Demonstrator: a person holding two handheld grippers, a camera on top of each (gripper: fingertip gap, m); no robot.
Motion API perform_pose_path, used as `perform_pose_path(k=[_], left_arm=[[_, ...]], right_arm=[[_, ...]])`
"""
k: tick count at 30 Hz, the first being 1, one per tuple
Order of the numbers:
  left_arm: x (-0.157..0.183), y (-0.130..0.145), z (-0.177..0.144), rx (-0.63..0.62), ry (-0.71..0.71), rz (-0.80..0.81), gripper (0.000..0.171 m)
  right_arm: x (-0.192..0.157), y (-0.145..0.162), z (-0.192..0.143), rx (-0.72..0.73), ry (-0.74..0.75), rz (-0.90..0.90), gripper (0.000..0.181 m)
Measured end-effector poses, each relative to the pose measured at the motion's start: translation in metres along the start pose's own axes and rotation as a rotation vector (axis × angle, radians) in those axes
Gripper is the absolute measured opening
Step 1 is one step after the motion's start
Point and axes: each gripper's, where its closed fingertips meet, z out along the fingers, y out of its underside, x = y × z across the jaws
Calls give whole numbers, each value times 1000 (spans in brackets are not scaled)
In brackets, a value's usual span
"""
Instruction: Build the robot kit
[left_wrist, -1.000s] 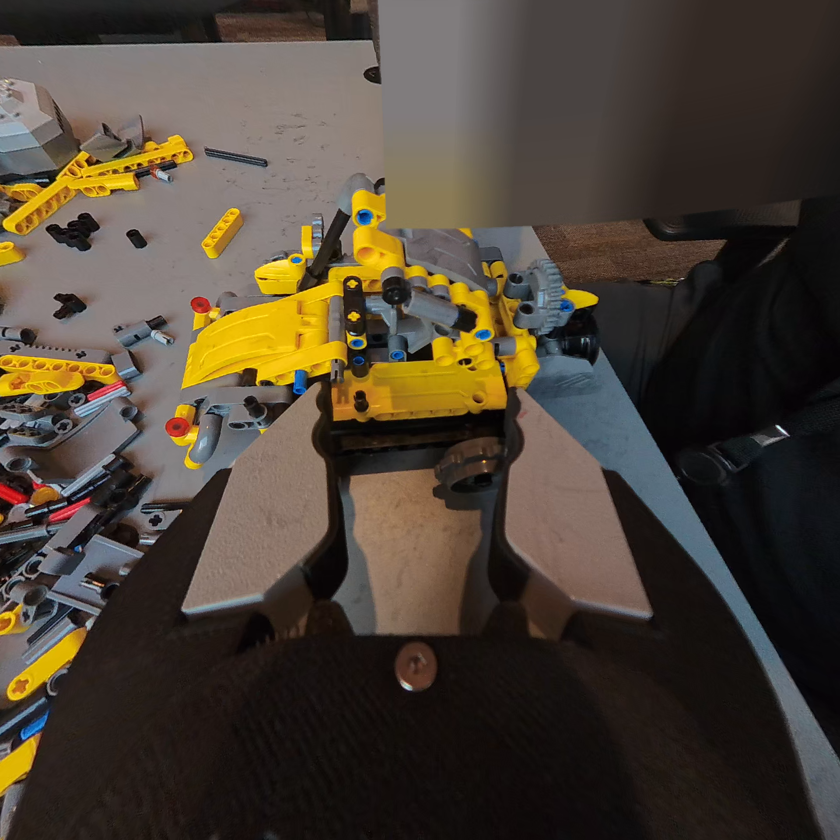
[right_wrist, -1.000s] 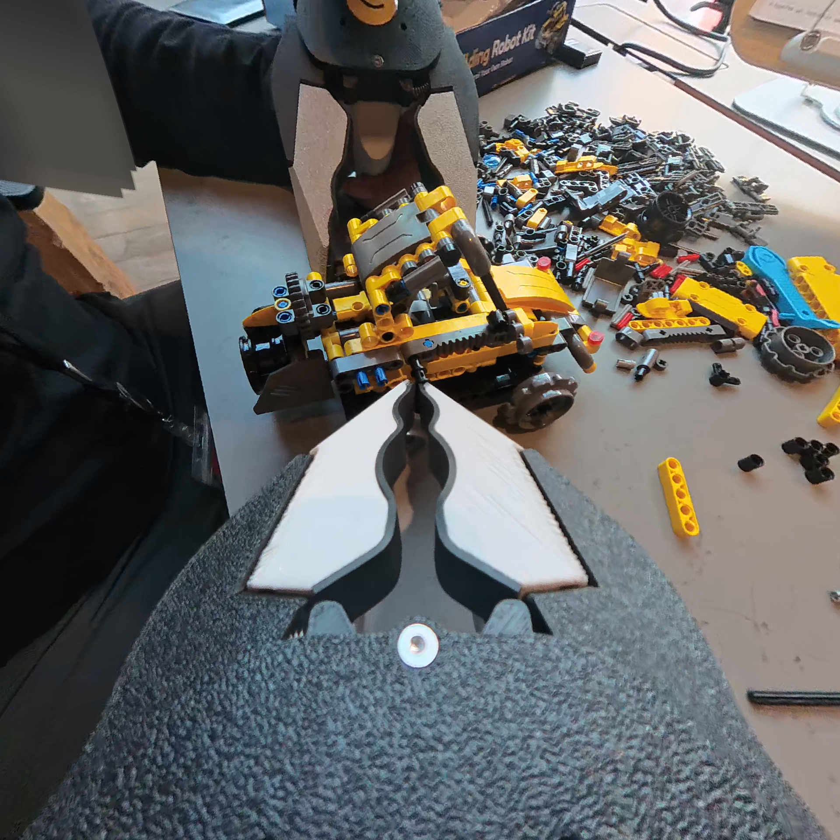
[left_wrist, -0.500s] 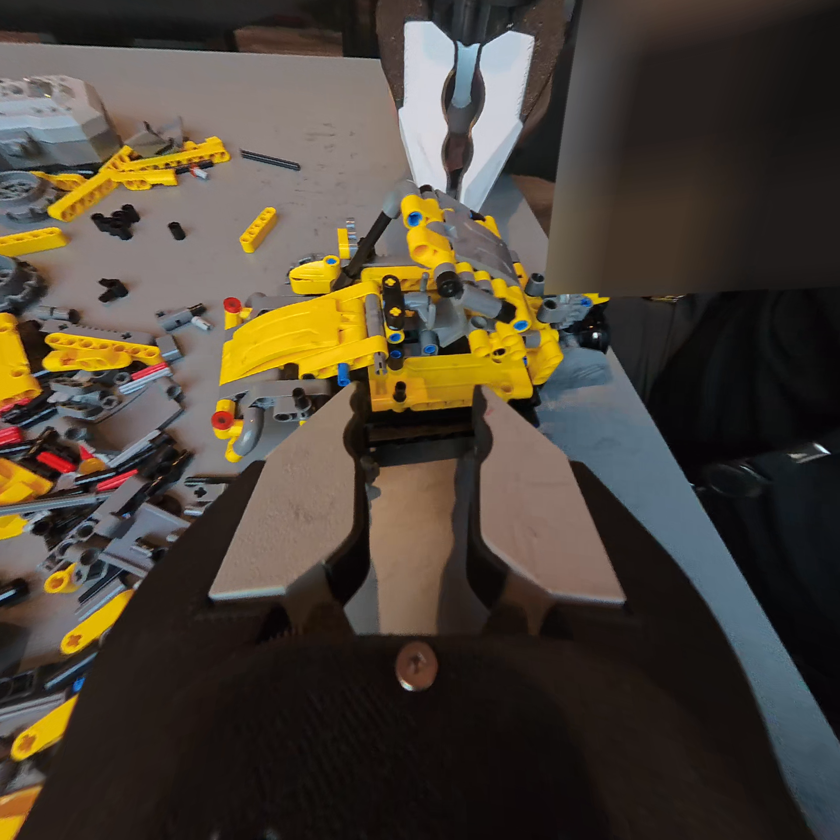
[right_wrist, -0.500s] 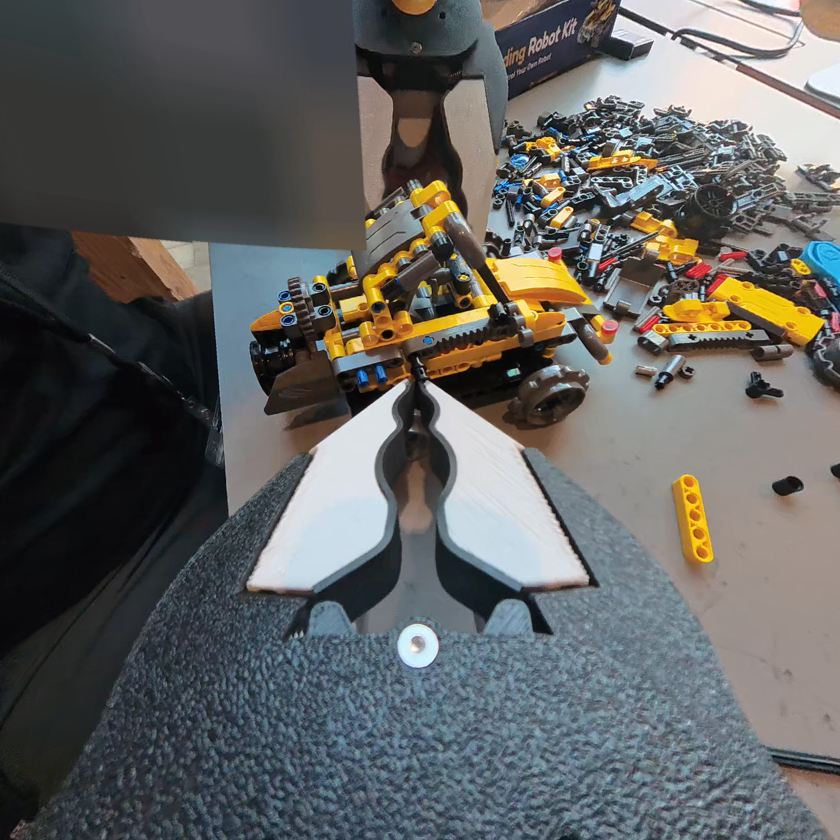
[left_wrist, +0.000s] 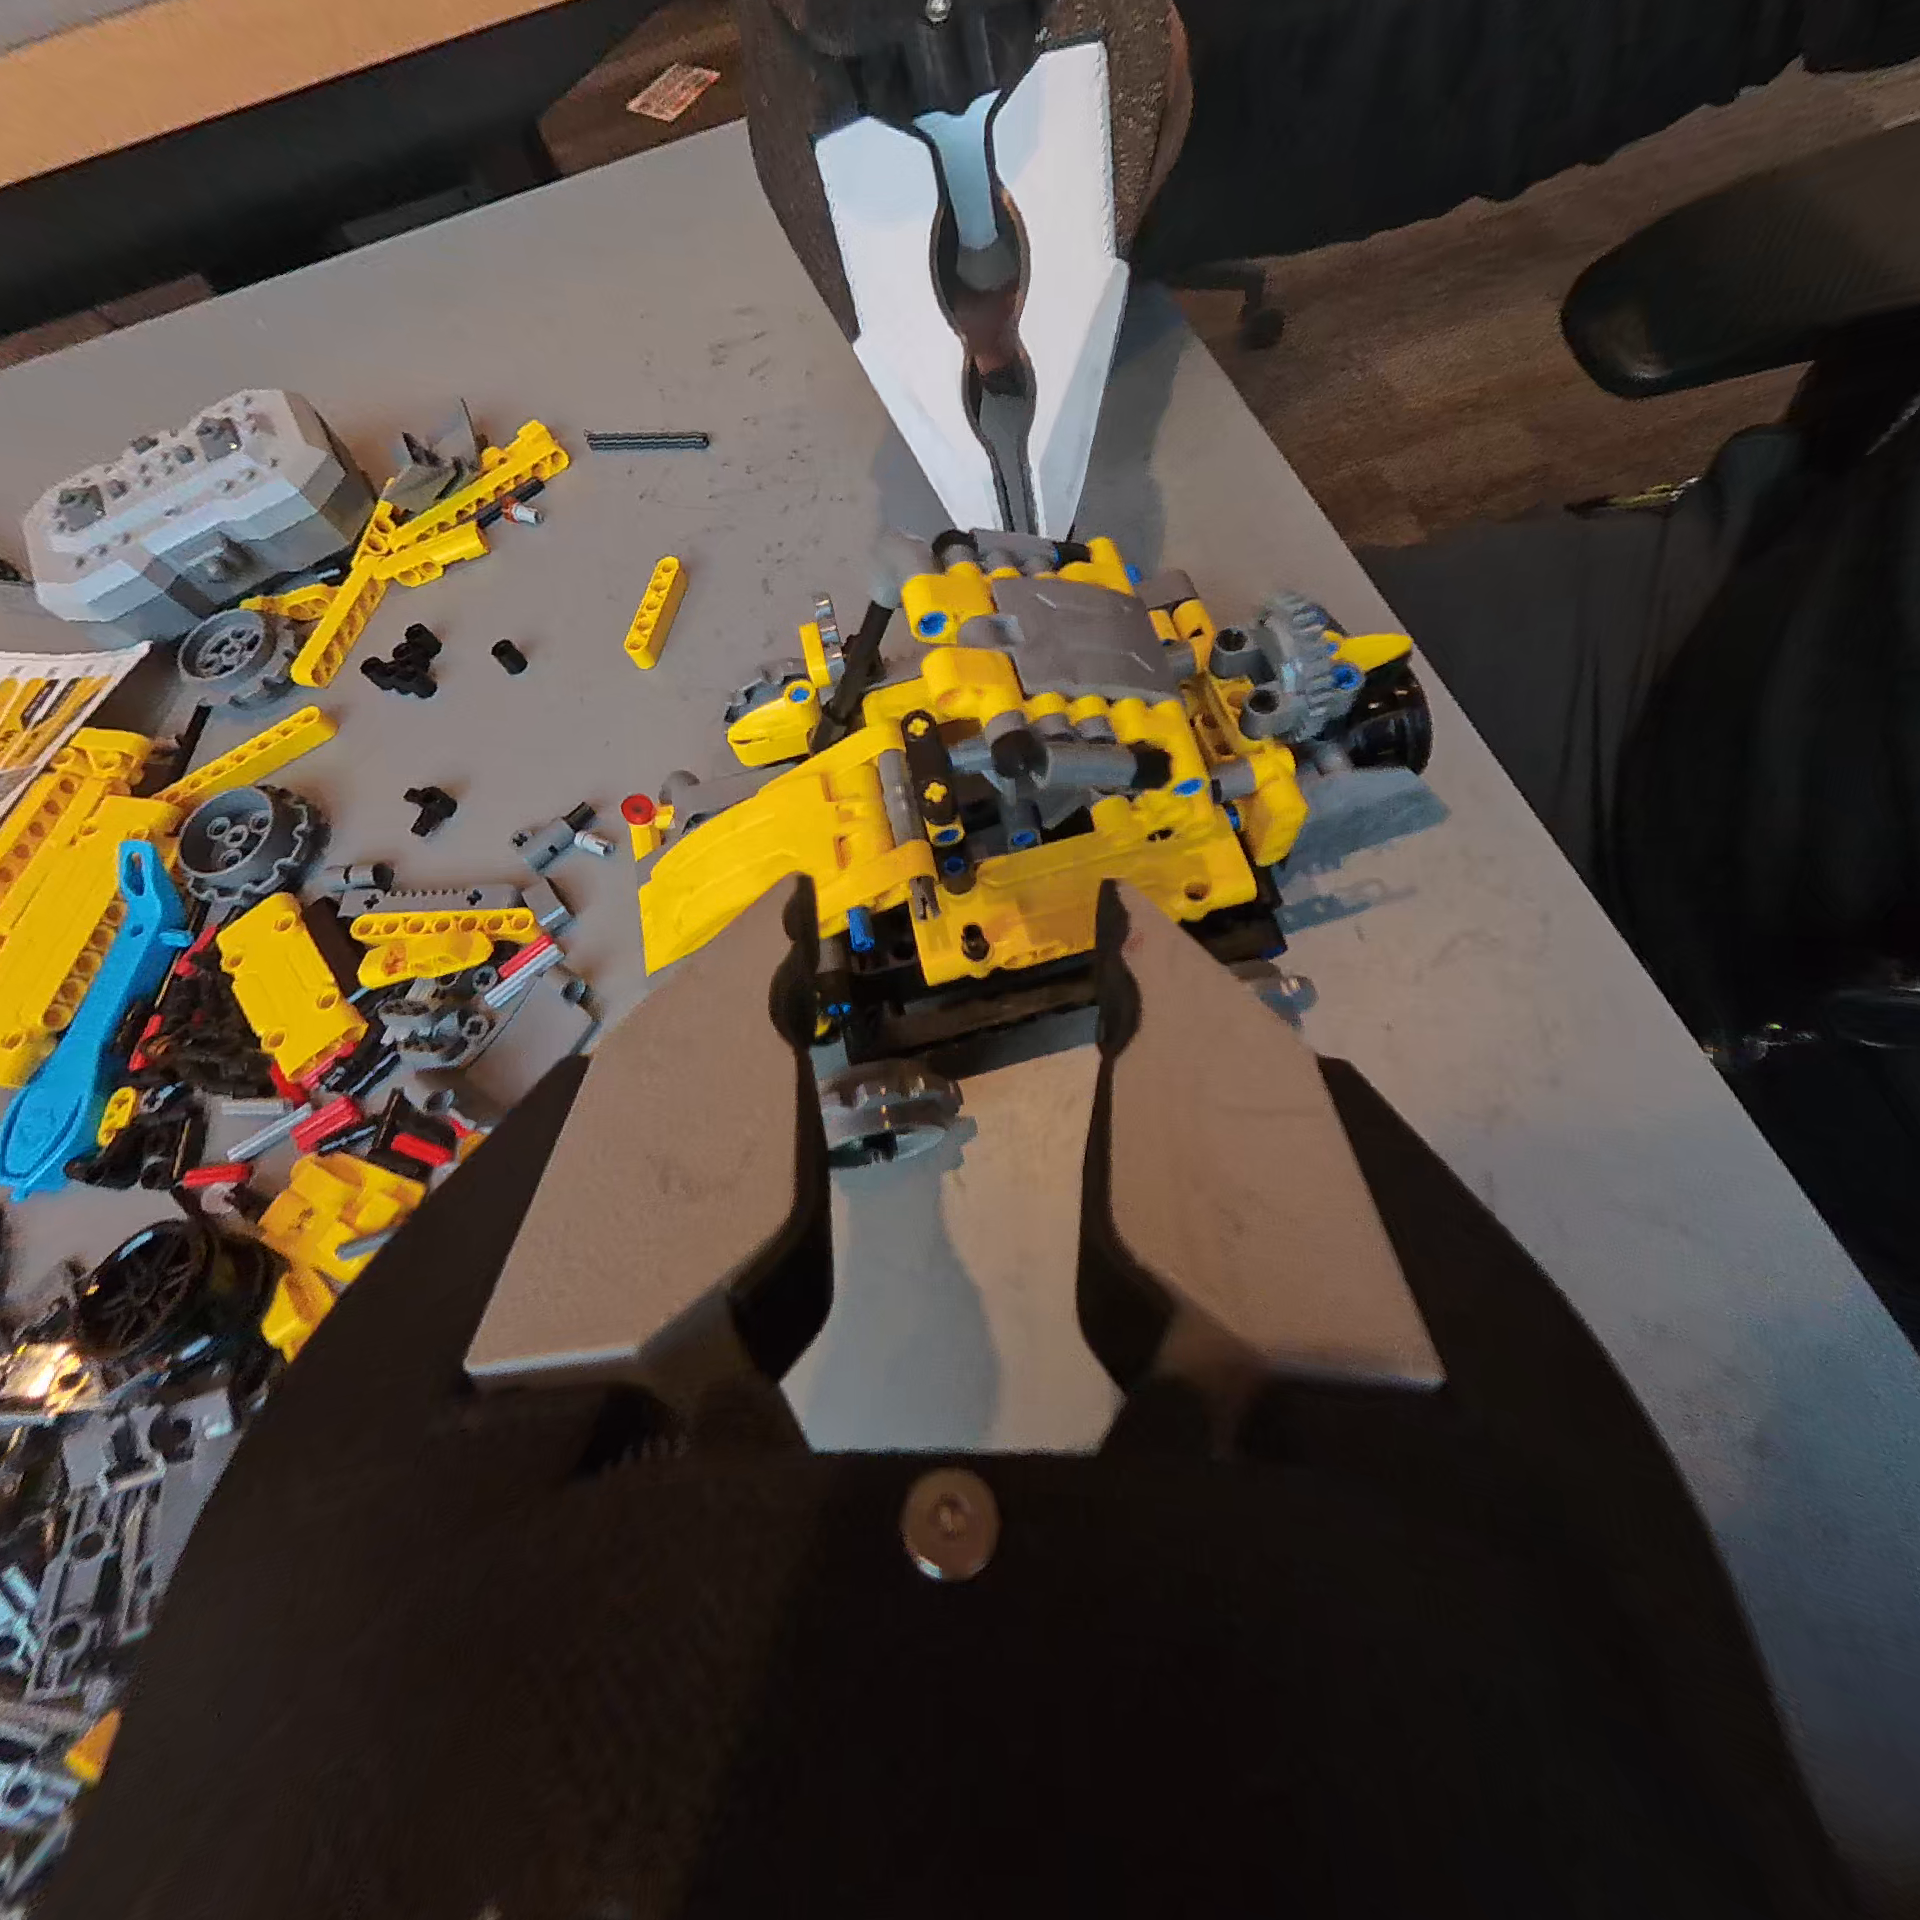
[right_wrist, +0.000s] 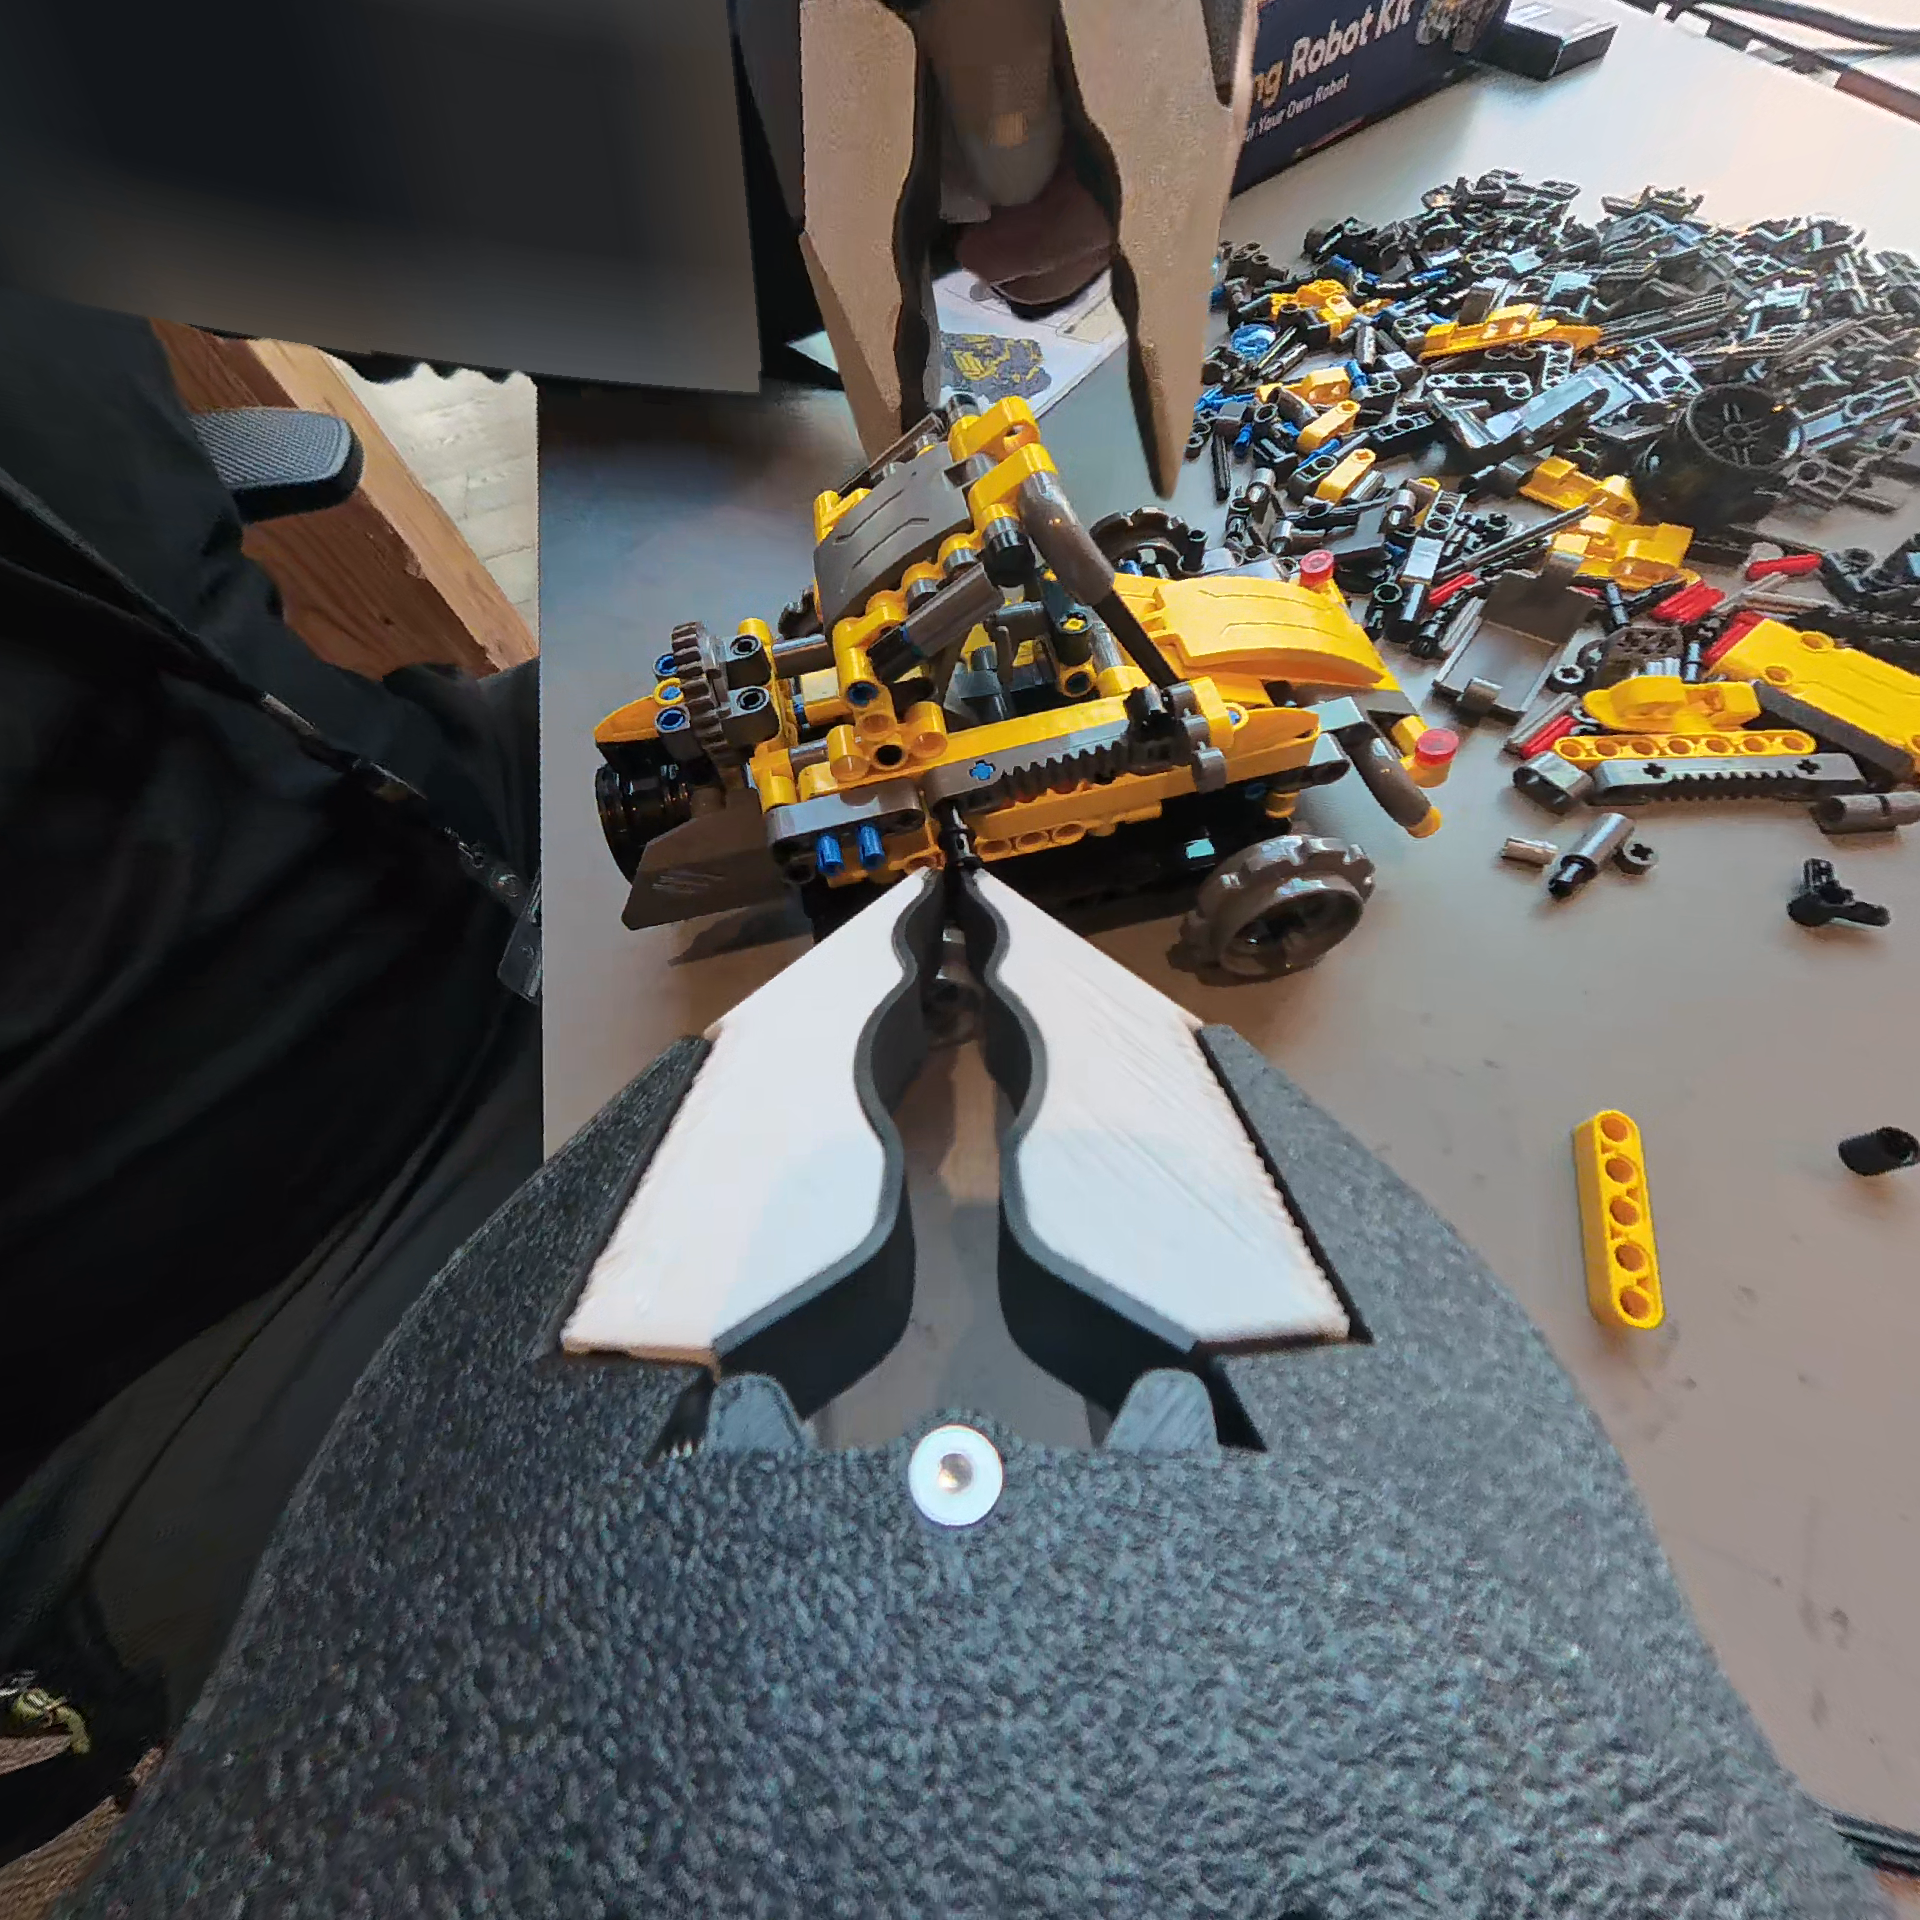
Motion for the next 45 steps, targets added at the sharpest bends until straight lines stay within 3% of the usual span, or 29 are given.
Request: perform_pose_path(k=[4,6,13,22,34,45], left_arm=[[5,16,12,-79,8,82,60],[3,17,11,-76,-13,116,55],[-4,23,16,-151,-25,207,63],[0,20,19,-110,-28,195,62],[-4,18,22,-73,-77,208,55],[-2,16,23,-57,-106,205,54]], right_arm=[[1,0,1,-9,-12,3,2],[1,-1,1,0,-11,-2,2],[1,-1,4,-4,-33,-6,2],[1,6,15,-65,25,-84,6],[6,0,-14,54,127,-68,8],[2,1,-7,29,128,-70,1]])
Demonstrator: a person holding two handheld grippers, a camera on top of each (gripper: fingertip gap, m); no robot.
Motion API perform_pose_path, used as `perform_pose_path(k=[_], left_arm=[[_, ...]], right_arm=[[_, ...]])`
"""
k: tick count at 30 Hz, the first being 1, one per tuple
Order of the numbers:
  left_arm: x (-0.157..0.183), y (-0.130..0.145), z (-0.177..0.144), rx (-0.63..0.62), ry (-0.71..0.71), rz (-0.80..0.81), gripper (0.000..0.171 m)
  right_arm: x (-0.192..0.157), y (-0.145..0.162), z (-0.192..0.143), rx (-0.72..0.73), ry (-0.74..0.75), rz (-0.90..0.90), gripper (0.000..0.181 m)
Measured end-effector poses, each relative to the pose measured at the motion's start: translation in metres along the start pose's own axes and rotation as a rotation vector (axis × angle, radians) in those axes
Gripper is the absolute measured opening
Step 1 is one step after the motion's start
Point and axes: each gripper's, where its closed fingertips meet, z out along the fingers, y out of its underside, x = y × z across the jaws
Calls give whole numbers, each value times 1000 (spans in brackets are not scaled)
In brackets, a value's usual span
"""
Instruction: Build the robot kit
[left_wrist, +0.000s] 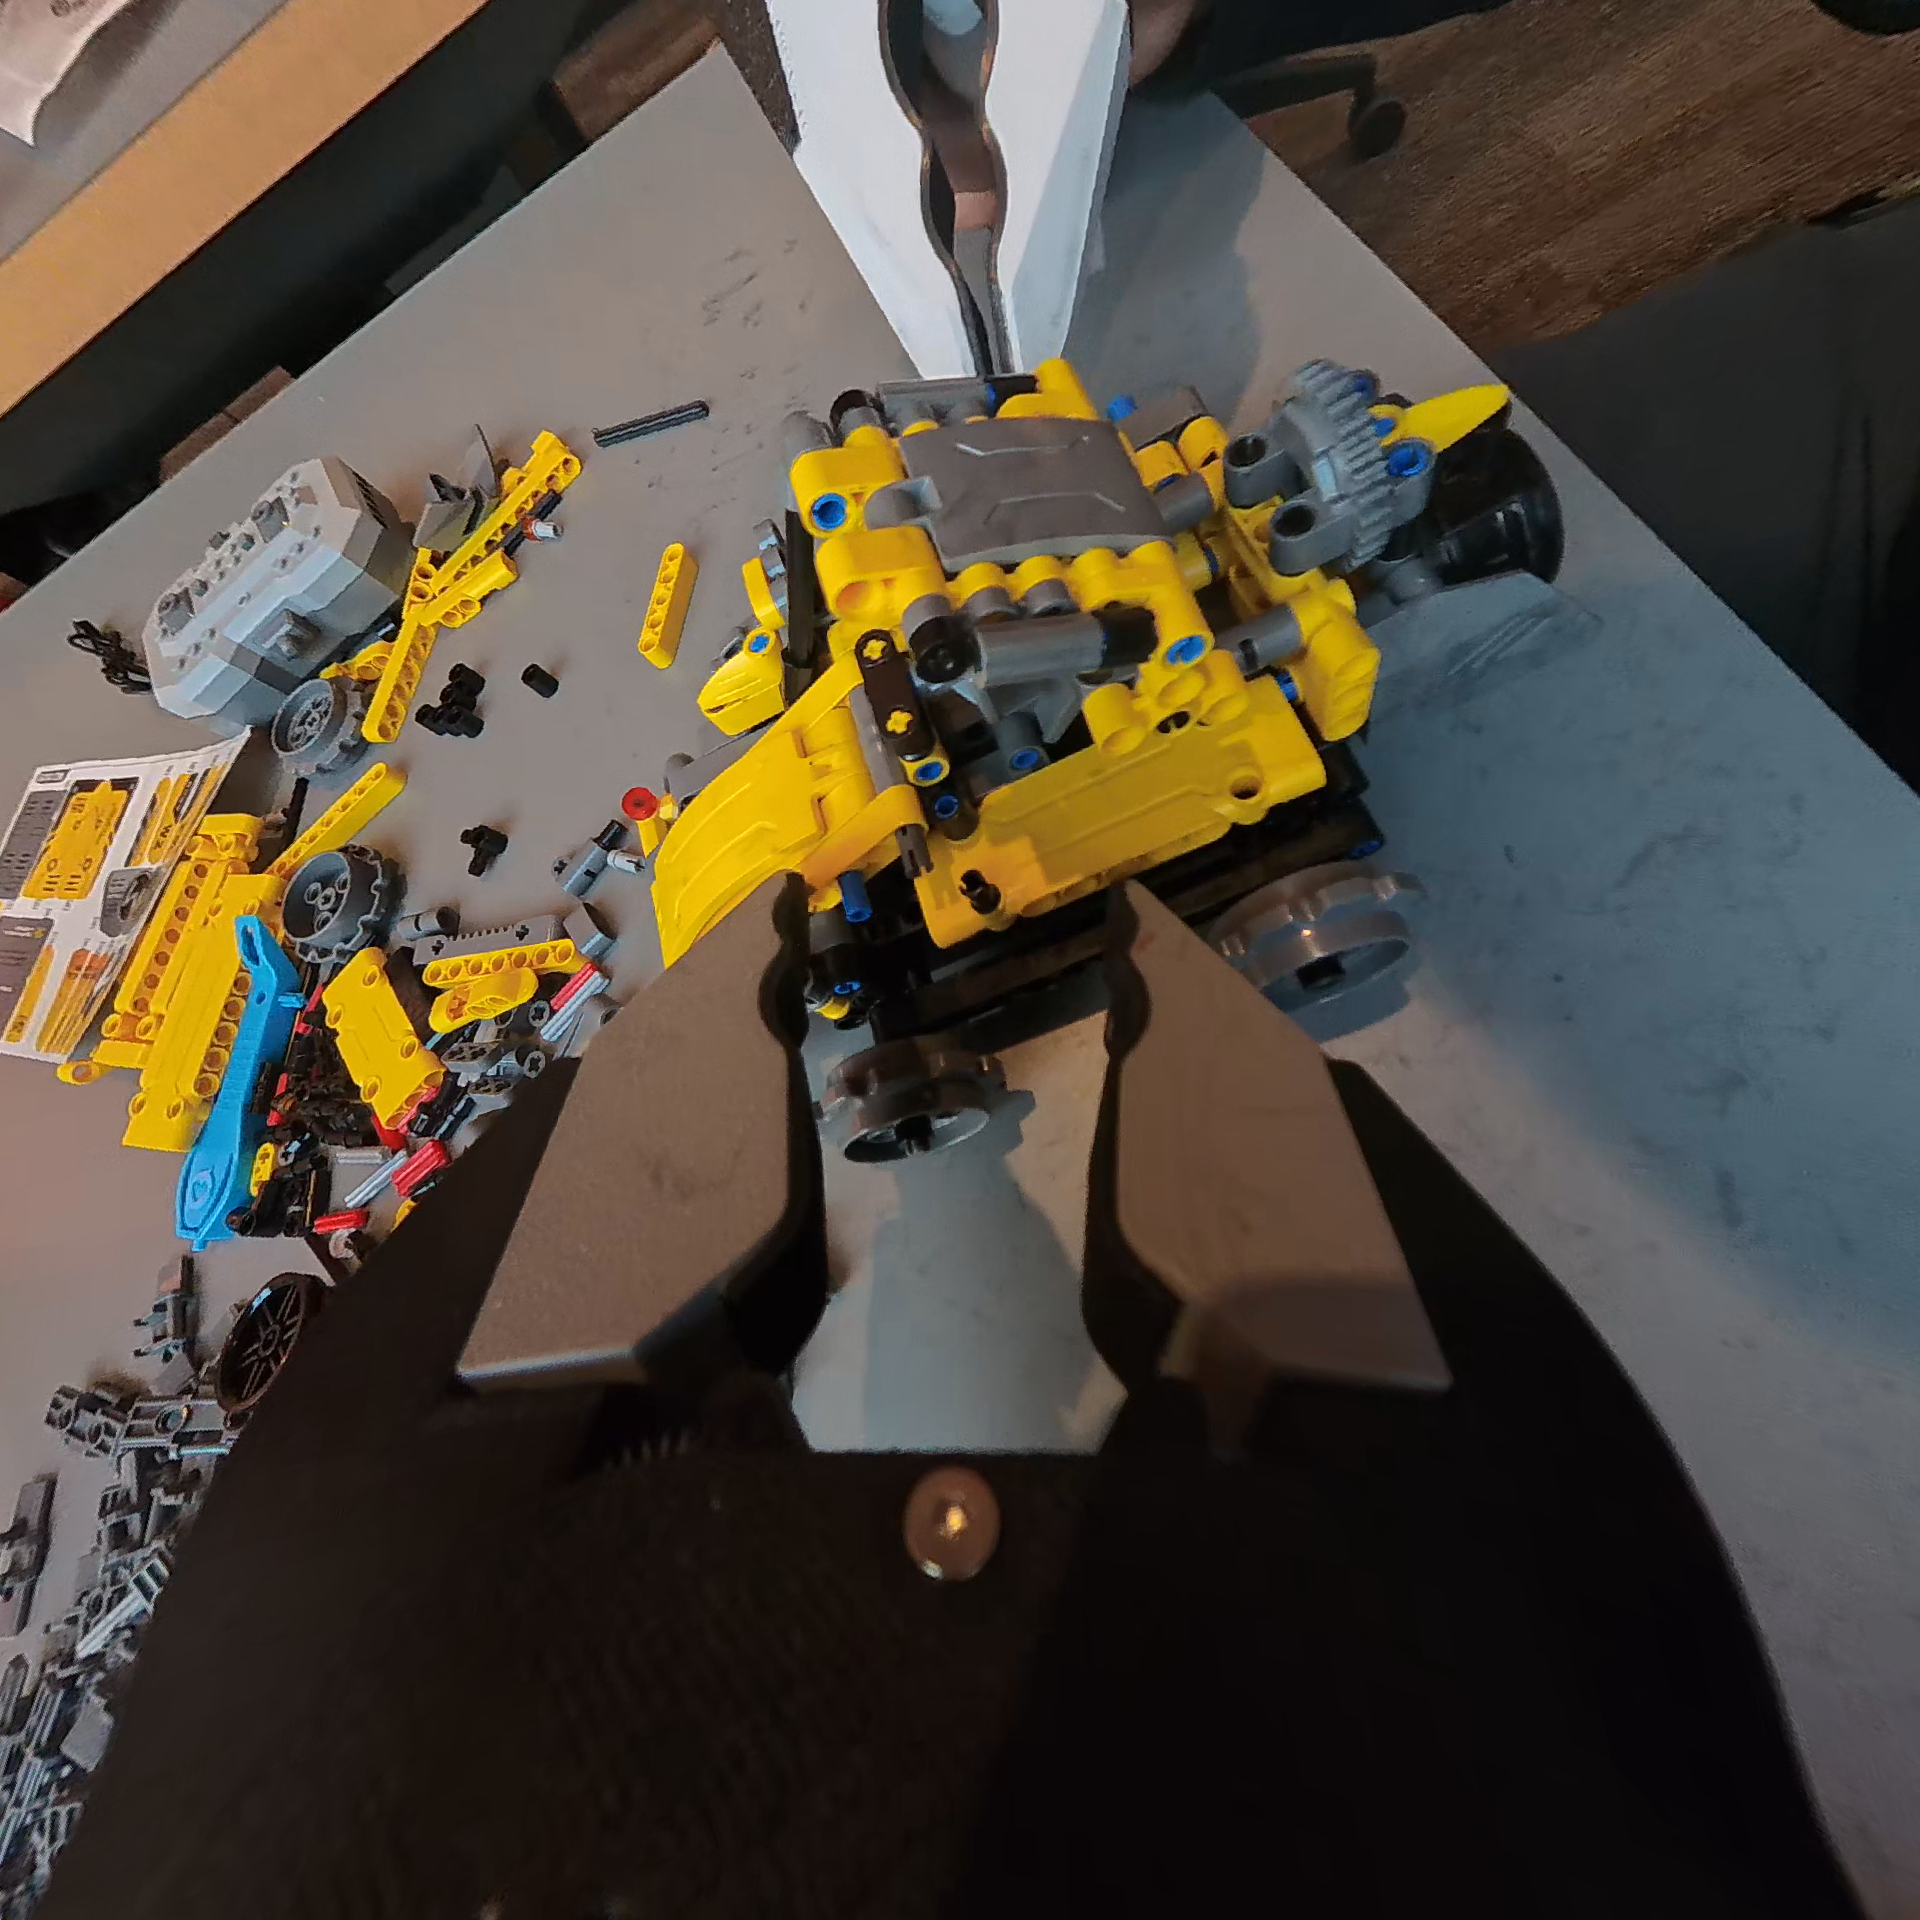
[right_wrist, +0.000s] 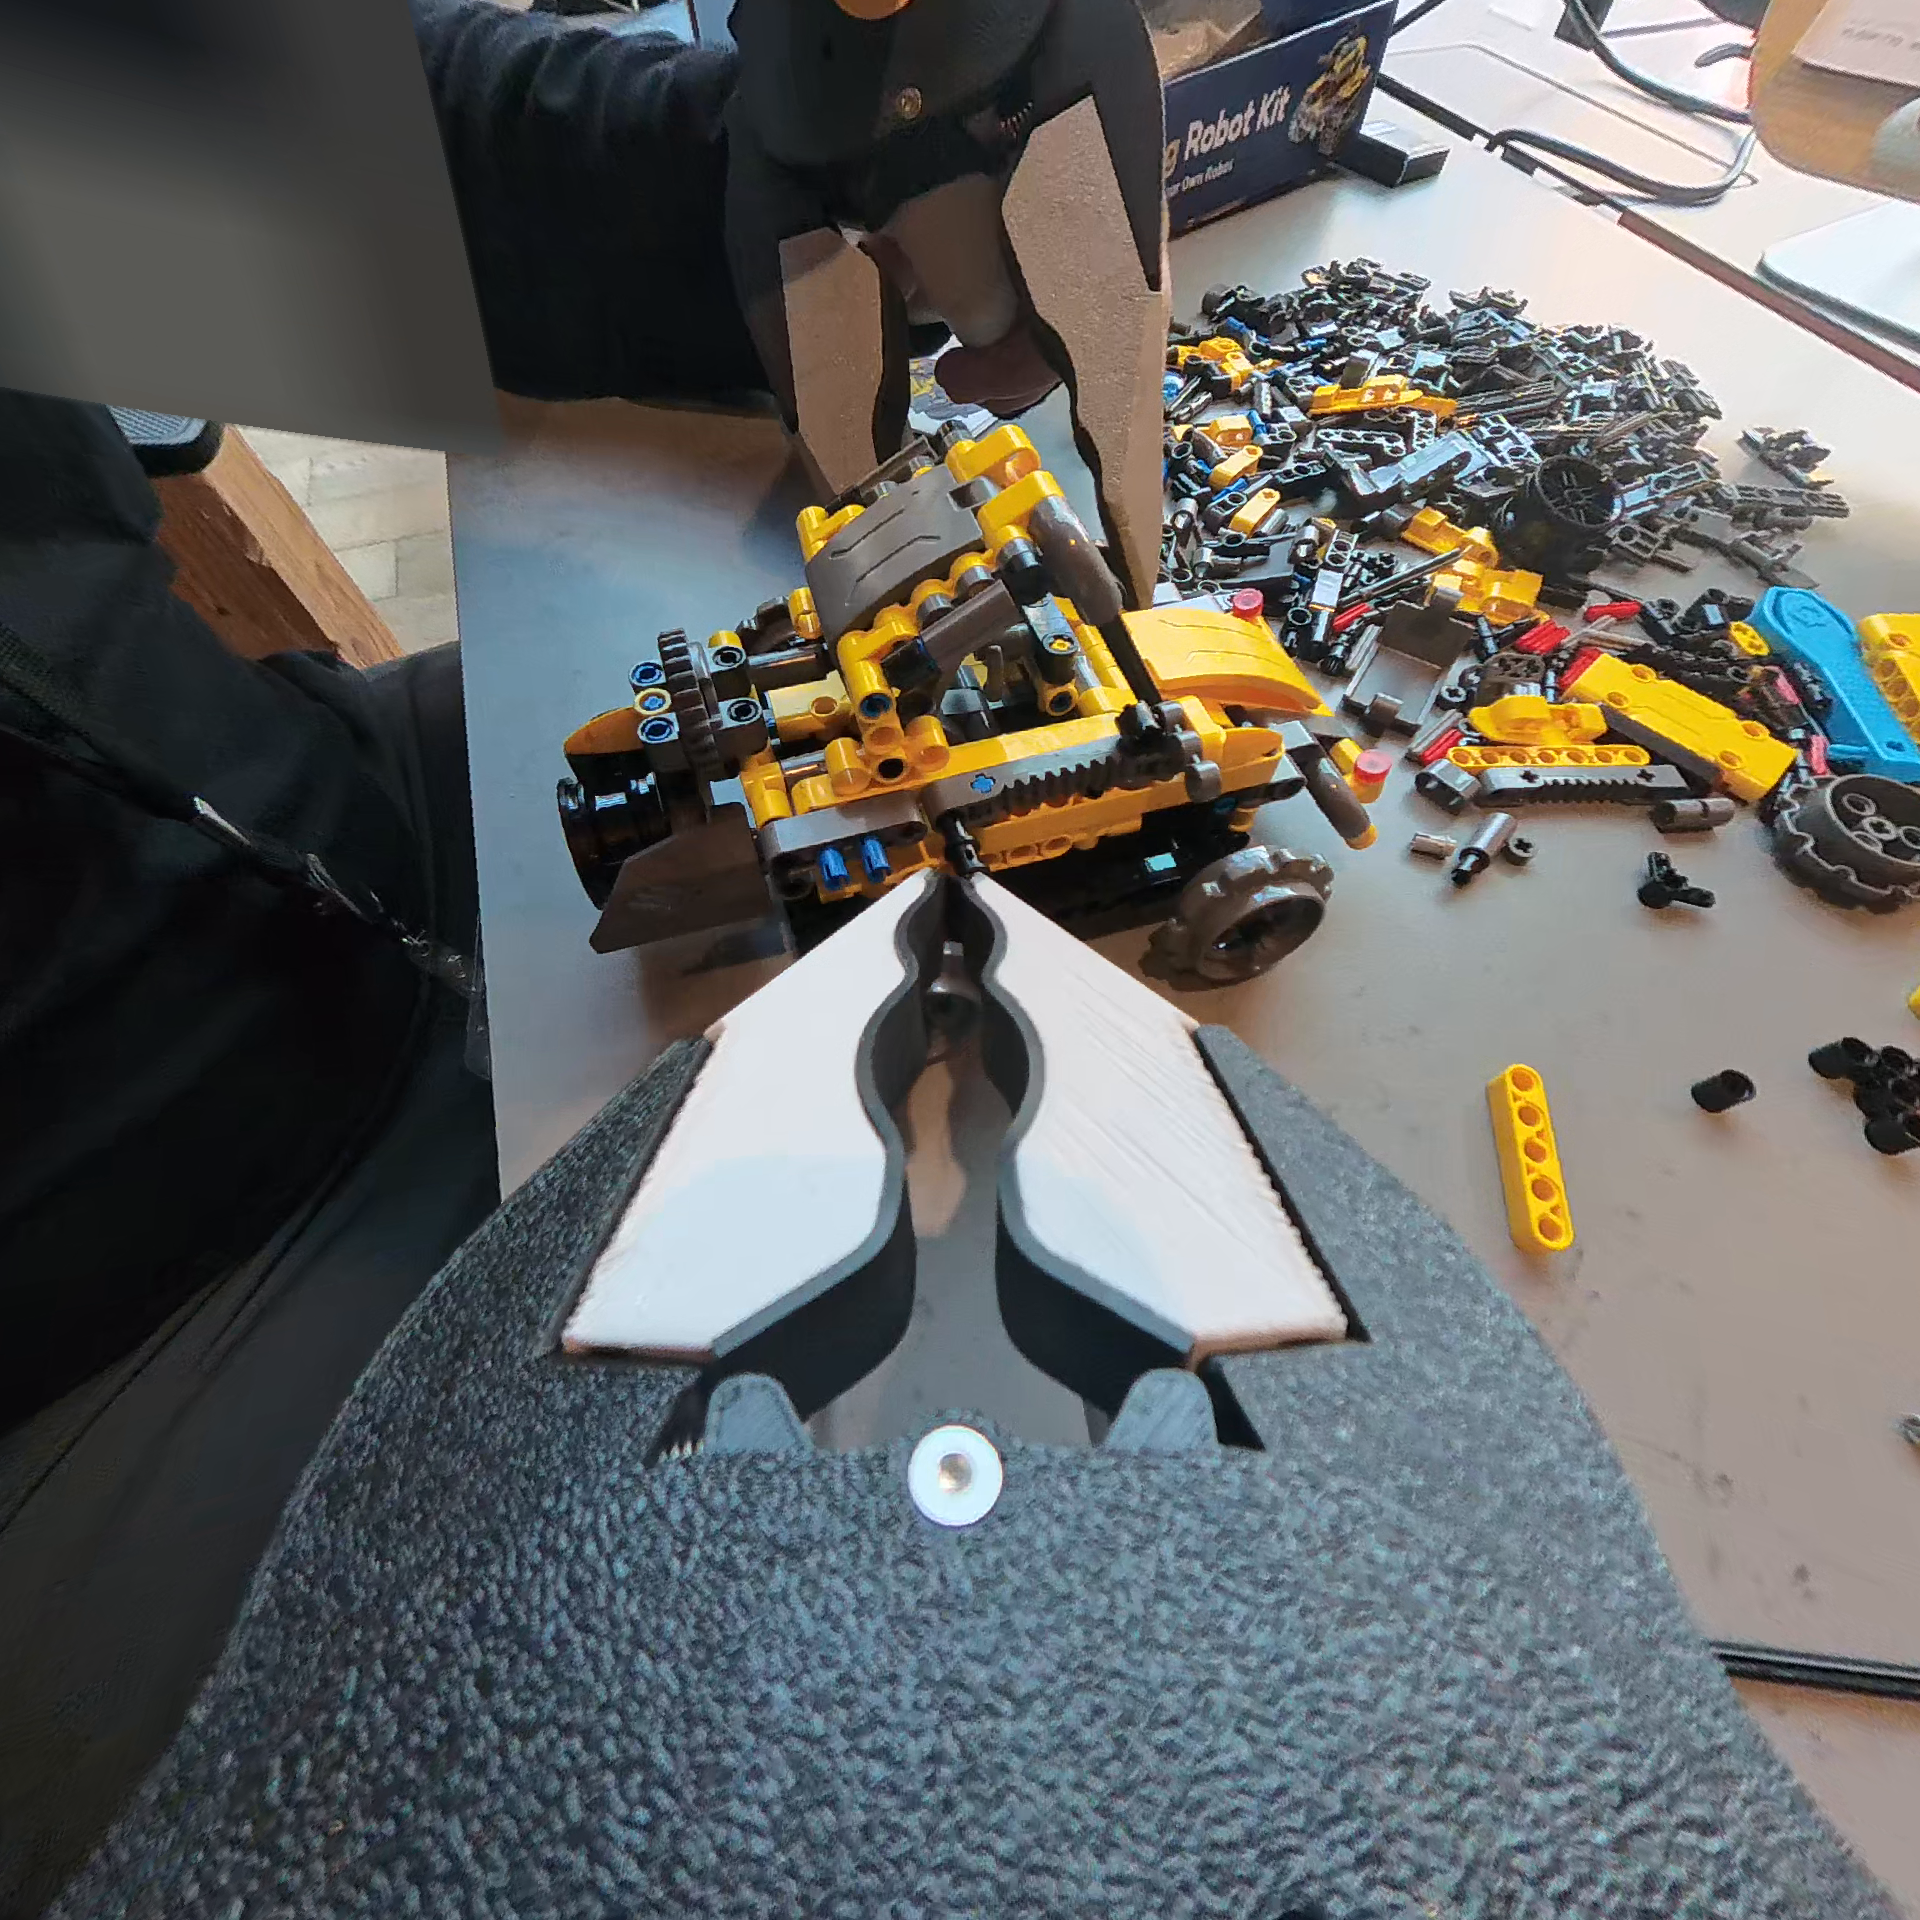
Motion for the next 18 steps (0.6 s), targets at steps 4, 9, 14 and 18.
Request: perform_pose_path(k=[4,9,14,18], left_arm=[[1,-1,0,-6,-17,23,51],[2,-2,1,-11,-12,30,49],[3,-2,0,-32,-7,51,47],[3,-2,0,-54,-7,71,45]], right_arm=[[1,0,0,2,16,-8,0],[0,-1,-1,6,9,-9,0],[0,-1,0,-3,-14,-19,0],[0,-2,1,-23,-29,-36,0]])
